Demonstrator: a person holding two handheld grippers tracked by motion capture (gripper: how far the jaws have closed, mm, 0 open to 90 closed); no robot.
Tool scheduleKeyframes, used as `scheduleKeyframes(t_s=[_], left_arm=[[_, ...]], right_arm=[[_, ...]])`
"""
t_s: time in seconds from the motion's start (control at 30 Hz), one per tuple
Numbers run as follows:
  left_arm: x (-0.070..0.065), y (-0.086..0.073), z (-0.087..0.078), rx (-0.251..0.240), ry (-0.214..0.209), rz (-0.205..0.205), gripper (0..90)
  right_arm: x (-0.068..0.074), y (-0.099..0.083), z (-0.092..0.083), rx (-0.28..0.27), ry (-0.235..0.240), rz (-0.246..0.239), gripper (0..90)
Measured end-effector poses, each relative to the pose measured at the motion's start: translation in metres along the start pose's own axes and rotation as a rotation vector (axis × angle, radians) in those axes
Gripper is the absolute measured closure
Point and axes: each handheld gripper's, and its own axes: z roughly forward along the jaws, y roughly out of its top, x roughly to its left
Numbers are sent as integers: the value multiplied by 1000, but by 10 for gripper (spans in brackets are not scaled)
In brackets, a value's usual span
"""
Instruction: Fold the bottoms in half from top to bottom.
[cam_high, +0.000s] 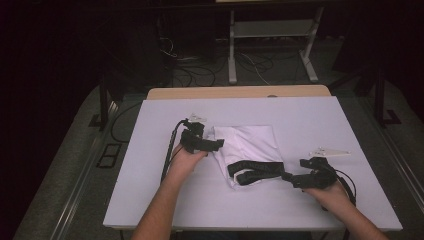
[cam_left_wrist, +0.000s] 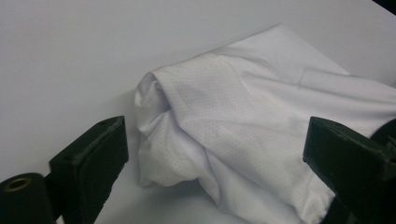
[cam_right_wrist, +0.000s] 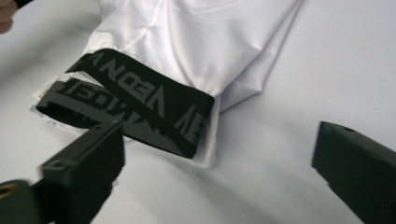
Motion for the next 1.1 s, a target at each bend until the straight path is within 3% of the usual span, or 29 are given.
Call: scheduleKeyframes(t_s=[0.27,0.53,0.93,1.1], left_arm=[[-15,-11,-14,-26,-35,48,0],[-23,-24,-28,-47,-50,69,0],[-19,-45,-47,-64,-48,41,0],[-18,-61,-66,-73,-37,46,0]], right_arm=[[-2,-2,-9,-44,-10,-17,0],[-4,-5,-22,-73,-32,-17,0],[-8,-12,-42,-115,-69,-10,0],[-13,-20,-53,-128,-94,-1,0]])
